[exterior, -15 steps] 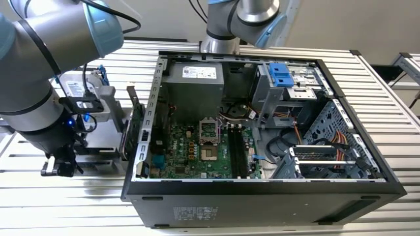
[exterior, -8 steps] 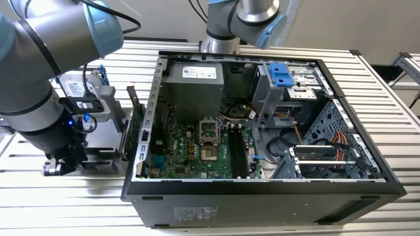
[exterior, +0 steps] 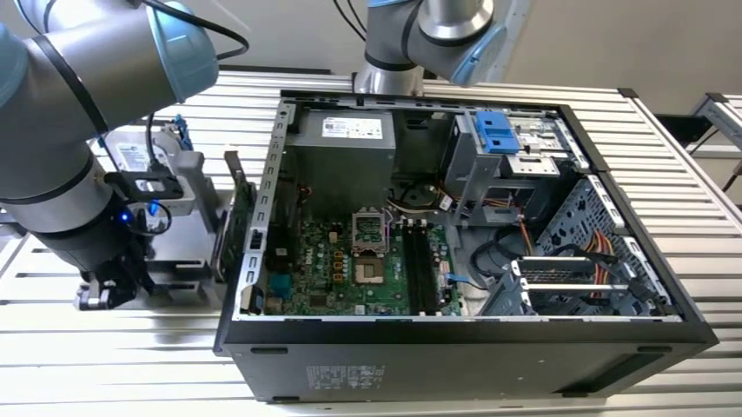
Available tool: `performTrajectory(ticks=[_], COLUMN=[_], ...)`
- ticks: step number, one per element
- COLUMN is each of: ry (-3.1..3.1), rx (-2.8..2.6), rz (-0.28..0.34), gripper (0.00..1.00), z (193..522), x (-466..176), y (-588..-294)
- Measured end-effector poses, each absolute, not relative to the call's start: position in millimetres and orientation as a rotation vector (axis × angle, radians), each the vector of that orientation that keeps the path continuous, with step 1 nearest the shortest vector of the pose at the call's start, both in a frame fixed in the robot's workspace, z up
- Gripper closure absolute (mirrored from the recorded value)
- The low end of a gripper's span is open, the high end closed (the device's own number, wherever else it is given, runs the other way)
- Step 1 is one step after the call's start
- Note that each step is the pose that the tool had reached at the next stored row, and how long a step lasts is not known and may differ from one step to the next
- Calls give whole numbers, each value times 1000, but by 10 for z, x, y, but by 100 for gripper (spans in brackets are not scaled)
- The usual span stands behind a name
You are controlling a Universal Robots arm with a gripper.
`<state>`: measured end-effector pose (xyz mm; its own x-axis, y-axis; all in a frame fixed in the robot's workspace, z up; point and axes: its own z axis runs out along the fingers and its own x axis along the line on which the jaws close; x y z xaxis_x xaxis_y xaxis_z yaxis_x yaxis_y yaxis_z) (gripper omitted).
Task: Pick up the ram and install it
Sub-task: 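Pick up the ram and move it above insertion slot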
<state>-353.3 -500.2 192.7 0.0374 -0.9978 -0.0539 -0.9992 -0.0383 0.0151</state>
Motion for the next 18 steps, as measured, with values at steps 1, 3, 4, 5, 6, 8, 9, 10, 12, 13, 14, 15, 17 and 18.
performTrajectory(ticks=[1, 3, 4, 5, 6, 8, 9, 10, 12, 13, 14, 15, 17, 18], ry=[2160, 2160, 2160, 2160, 2160, 2160, 2160, 2160, 2160, 2160, 2160, 2160, 2160, 2160], rx=[-2243, -2244, -2244, -2244, -2244, -2244, -2243, -2244, -2244, -2244, -2244, -2244, -2244, -2243], rz=[77, 77, 77, 77, 77, 77, 77, 77, 77, 77, 77, 77, 77, 77], gripper=[100, 100, 100, 100, 100, 100, 100, 100, 100, 100, 100, 100, 100, 100], z=[1927, 1926, 1926, 1926, 1925, 1925, 1925, 1925, 1924, 1923, 1923, 1923, 1922, 1922], x=[-3533, -3533, -3533, -3533, -3533, -3533, -3533, -3533, -3533, -3533, -3533, -3533, -3533, -3533], y=[-5002, -5002, -5002, -5002, -5002, -5002, -5002, -5002, -5002, -5002, -5002, -5002, -5002, -5002])
